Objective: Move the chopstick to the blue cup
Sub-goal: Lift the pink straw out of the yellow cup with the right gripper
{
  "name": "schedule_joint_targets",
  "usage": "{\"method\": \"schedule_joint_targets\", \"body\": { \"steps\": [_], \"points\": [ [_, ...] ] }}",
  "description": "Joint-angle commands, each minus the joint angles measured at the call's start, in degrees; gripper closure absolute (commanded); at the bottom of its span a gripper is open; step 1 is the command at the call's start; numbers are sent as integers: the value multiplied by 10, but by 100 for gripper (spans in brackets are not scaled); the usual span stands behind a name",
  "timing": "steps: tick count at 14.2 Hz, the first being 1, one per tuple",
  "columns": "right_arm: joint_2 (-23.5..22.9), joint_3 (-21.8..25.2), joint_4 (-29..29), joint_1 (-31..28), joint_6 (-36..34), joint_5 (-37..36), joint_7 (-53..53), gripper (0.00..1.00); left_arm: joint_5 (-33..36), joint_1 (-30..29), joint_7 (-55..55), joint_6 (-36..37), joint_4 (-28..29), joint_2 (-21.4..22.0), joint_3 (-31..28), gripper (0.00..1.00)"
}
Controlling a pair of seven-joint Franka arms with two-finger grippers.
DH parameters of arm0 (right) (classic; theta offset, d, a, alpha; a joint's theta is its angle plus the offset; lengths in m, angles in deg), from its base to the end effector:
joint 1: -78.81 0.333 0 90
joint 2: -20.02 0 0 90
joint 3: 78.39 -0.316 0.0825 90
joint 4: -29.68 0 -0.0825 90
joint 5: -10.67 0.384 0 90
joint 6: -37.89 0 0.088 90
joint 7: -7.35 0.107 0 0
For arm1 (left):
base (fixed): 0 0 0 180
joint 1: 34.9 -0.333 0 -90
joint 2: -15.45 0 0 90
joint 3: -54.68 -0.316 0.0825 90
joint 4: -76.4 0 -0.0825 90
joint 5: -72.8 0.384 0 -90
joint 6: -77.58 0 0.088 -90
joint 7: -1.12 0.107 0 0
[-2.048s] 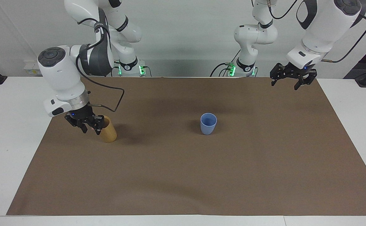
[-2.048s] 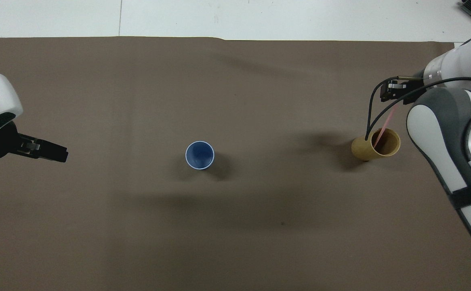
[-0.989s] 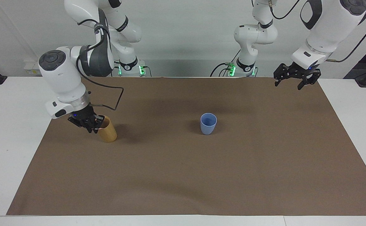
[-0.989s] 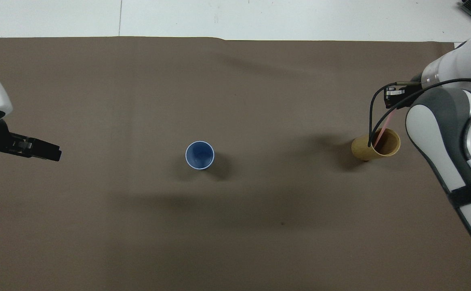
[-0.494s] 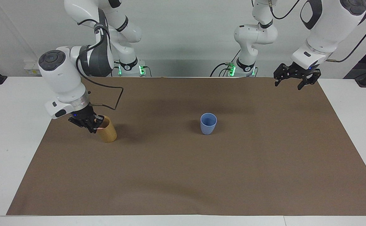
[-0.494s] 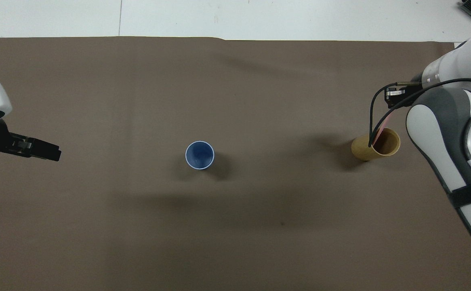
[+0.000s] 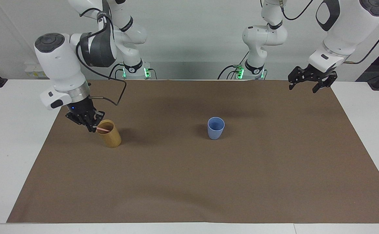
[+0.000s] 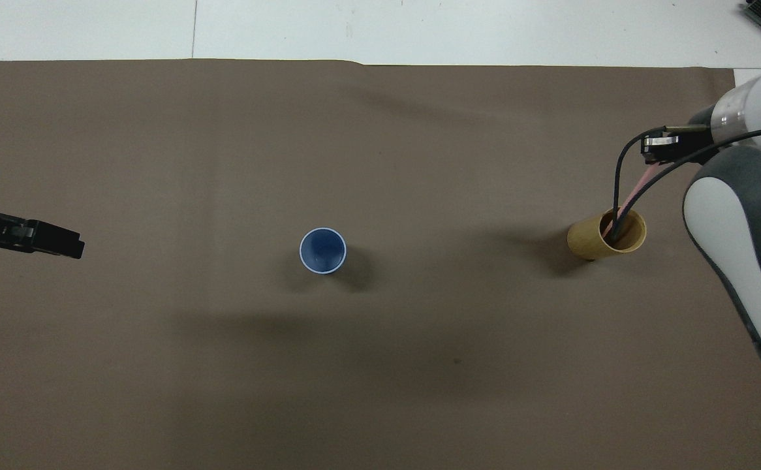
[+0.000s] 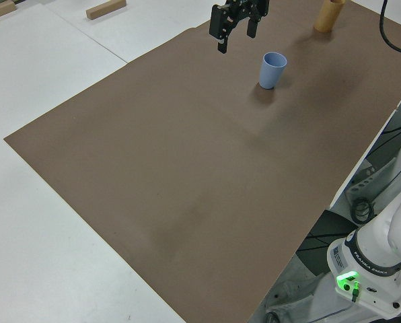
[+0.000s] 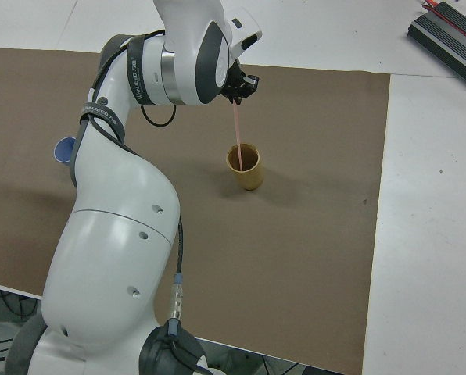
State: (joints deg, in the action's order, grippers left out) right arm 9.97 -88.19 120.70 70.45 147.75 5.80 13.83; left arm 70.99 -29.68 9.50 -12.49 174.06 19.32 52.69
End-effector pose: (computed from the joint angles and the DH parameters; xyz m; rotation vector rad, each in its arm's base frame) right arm 0.6320 0.0019 0.5463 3.0882 -0.1085 0.2467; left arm 0.5295 -0.0327 0.5983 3.0875 -0.3125 -0.0984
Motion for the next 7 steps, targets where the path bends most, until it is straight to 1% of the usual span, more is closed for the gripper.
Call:
{"method": "schedule_joint_targets", "body": {
  "steps": [1, 3, 4, 6, 7],
  "points": [
    [41, -4, 3, 4, -12, 7, -16, 100, 1, -21, 9, 25, -31, -15, 15, 0],
    [70, -6, 4, 14, -21, 4, -14, 100, 1, -24, 9, 37, -53, -18, 19, 0],
    [82, -6, 3, 23, -35, 4, -10, 100, 1, -36, 10, 39, -55, -23, 27, 0],
    [110, -6, 3, 40, -39, 4, 3, 100, 1, -72, 9, 38, -55, -25, 65, 0],
    [121, -6, 2, 53, -39, 6, 9, 100, 1, -70, 9, 39, -55, -25, 66, 0]
  ]
}}
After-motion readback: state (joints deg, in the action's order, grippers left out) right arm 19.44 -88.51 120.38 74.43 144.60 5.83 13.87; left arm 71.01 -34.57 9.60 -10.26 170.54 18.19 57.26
